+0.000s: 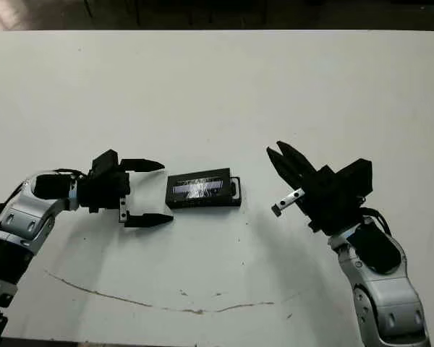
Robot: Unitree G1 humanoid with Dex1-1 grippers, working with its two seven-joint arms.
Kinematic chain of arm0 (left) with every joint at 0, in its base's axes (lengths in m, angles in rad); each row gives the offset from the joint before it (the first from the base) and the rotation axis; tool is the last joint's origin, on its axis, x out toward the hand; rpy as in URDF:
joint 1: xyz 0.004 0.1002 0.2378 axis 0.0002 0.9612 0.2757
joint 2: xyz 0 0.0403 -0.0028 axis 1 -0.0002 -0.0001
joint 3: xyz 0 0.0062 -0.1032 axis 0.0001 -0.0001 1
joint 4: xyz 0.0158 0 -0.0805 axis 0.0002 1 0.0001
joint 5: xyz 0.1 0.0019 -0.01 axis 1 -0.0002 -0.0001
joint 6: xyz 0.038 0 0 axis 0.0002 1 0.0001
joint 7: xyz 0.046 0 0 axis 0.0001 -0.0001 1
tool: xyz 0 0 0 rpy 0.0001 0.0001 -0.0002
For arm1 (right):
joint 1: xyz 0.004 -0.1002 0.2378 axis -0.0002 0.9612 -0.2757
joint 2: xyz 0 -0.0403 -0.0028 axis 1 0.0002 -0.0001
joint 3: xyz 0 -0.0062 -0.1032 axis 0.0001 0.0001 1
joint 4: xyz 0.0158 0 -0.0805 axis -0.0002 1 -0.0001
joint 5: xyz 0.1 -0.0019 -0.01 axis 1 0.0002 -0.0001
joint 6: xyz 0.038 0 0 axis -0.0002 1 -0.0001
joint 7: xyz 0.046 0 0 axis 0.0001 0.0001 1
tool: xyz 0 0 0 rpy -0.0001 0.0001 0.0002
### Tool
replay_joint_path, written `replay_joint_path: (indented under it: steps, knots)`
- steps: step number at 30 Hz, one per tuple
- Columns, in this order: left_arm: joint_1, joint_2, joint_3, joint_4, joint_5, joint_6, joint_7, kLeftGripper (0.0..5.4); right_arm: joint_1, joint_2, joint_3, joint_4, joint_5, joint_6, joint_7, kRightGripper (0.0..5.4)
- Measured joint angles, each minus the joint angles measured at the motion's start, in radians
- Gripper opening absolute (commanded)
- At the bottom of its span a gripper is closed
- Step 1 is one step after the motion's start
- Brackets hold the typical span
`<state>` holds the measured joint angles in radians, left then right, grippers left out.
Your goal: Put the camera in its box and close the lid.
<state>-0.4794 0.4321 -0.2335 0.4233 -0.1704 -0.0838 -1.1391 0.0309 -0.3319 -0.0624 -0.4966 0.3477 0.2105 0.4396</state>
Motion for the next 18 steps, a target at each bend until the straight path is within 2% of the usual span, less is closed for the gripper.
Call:
replay_joint_path:
  steps: [7,18]
  knots:
    - [-0.020,-0.035,0.008,0.090,-0.002,-0.077,0.001,5.38,0.001,0.000,-0.006,0.008,0.000,-0.006,0.004,0.00]
    - [-0.060,-0.047,0.004,0.149,-0.014,-0.048,-0.071,5.29,0.000,-0.001,-0.012,0.022,0.006,-0.012,0.011,0.00]
